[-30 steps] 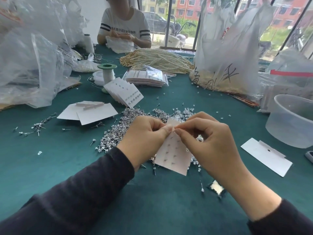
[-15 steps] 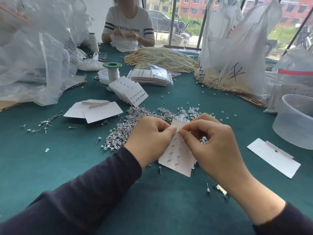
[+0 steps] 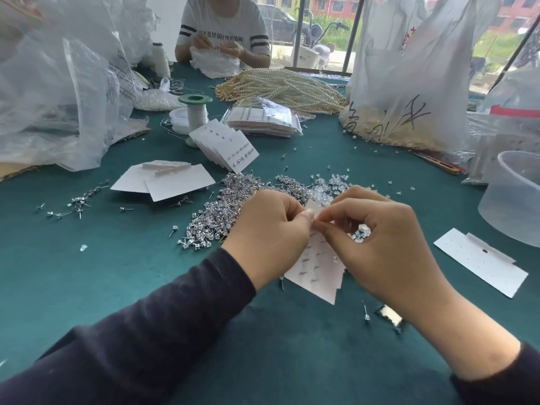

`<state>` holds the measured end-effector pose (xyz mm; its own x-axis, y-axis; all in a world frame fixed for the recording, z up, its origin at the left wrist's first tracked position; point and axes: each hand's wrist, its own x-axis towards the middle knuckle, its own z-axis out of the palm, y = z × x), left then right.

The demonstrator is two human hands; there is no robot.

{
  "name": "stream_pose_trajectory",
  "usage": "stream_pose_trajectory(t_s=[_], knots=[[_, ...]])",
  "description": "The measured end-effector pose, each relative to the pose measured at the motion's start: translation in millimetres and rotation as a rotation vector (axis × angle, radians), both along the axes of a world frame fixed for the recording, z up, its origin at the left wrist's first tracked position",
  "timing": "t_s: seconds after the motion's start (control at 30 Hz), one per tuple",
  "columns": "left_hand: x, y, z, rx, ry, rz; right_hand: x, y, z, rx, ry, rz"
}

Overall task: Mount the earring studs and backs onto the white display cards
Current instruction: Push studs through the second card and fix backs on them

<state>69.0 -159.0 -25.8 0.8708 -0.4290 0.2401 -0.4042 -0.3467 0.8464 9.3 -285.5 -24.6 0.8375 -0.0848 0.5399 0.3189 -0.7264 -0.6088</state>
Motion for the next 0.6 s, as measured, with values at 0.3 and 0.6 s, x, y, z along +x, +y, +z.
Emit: stream_pose_trajectory(t_s=[0.3,0.6], knots=[[-1.6,0.0,6.3,-0.087,0.007,0.019,-4.8,3.8,6.6,0.028,-0.074,-0.03],[-5.1,-0.2,6.6,-0.01,-0.052,0.068,-4.3,7.2,3.3,0.057,-0.067,-0.05]])
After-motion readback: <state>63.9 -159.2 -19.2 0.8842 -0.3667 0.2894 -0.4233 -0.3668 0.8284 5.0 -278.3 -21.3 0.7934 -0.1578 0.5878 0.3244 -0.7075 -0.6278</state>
